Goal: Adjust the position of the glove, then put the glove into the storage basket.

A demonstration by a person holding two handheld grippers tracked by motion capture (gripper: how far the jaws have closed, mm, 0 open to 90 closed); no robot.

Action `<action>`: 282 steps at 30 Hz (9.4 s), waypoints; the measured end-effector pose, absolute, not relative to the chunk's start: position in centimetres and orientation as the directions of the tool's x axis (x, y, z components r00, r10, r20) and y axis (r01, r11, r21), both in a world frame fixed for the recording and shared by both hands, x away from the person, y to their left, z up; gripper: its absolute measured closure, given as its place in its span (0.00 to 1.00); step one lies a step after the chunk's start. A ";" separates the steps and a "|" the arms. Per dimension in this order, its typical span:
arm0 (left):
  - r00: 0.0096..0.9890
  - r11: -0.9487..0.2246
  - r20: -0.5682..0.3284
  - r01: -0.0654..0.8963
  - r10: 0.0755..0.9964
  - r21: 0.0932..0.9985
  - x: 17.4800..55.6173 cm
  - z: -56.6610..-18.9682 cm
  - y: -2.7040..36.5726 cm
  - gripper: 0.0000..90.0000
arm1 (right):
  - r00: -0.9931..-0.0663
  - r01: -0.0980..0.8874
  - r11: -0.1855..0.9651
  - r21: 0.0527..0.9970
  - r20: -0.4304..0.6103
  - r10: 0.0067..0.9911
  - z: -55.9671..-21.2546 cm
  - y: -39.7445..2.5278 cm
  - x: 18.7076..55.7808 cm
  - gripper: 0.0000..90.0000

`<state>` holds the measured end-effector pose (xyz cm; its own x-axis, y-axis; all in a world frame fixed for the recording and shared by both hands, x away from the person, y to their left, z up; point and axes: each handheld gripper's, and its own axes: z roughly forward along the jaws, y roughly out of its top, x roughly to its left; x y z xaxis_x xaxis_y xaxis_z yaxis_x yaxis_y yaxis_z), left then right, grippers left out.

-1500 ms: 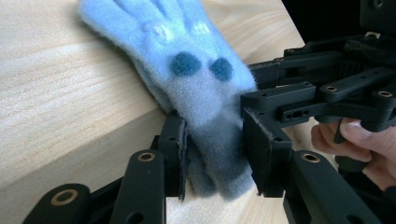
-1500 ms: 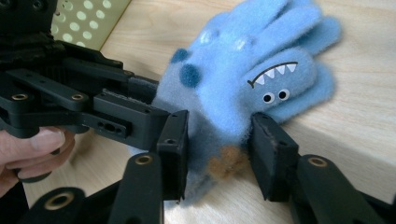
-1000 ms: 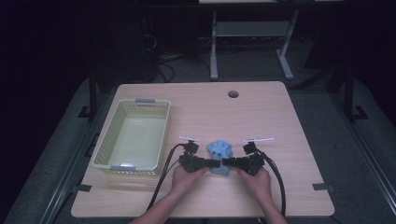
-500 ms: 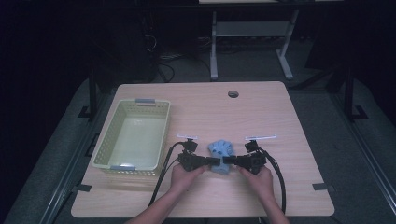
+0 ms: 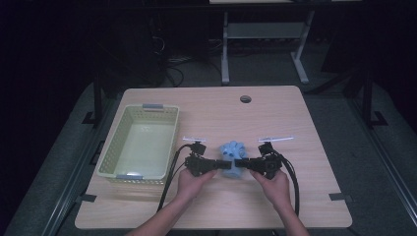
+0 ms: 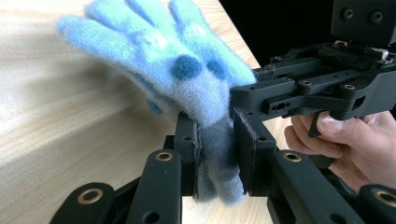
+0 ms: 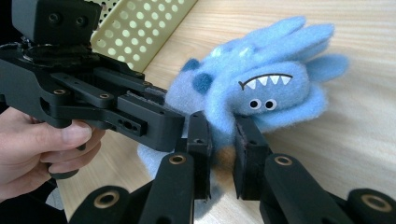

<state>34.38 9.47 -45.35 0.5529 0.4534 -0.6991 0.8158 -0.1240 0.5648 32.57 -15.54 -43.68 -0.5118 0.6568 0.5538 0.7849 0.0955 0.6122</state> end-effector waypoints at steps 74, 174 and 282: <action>0.595 -0.004 -0.657 0.742 0.463 0.670 33.9 -38.0 20.8 0.80 | -0.692 0.667 0.253 0.701 0.457 0.558 -35.2 -5.0 35.4 0.88; 0.447 0.024 -0.618 0.798 0.647 0.602 35.4 -37.0 34.8 0.81 | -0.721 0.672 0.324 0.666 0.487 0.493 -36.2 10.7 39.9 0.88; 0.403 -0.179 -0.370 0.840 0.837 0.512 38.4 -38.2 32.1 0.58 | -0.674 0.705 0.252 0.663 0.516 0.528 -36.9 3.9 40.4 0.61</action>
<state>38.42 32.06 -38.19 0.4030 0.8372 -0.3698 0.8405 -0.1786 0.5116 40.41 3.88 -36.92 -0.6745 0.5283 0.5158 0.7047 0.2522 0.6632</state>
